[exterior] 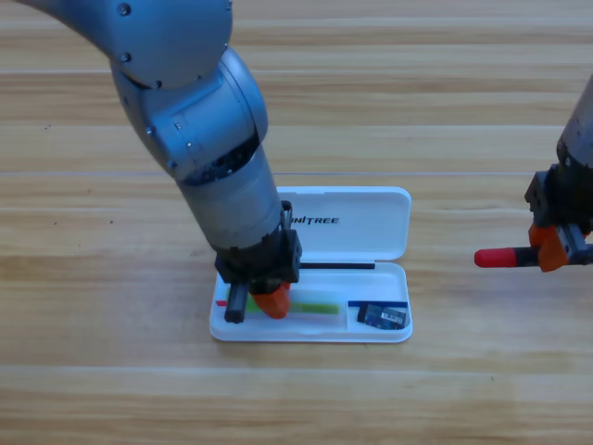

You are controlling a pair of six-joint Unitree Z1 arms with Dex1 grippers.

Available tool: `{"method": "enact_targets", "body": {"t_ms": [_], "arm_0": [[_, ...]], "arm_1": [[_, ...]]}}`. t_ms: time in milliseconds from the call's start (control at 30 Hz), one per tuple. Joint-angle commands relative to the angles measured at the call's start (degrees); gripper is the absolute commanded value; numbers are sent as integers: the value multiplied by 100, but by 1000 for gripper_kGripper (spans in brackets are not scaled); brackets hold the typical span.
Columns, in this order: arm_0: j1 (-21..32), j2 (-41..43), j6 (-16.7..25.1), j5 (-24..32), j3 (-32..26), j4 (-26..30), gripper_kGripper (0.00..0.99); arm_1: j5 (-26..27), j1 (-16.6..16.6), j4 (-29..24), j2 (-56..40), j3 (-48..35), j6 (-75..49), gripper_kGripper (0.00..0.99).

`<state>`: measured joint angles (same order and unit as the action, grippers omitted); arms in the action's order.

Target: Clean up eraser and pencils

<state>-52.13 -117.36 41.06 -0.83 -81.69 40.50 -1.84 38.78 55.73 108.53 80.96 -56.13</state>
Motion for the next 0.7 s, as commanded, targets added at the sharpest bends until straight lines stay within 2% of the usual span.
{"method": "enact_targets", "body": {"t_ms": [33, 700], "arm_0": [[-34, -225, -178, -5, 83, -86, 0], [-17, -225, -213, -84, 100, -86, 0]], "arm_1": [[158, 262, 70, -86, -125, 102, 0], [237, 297, 70, 99, 42, 128, 0]]}}
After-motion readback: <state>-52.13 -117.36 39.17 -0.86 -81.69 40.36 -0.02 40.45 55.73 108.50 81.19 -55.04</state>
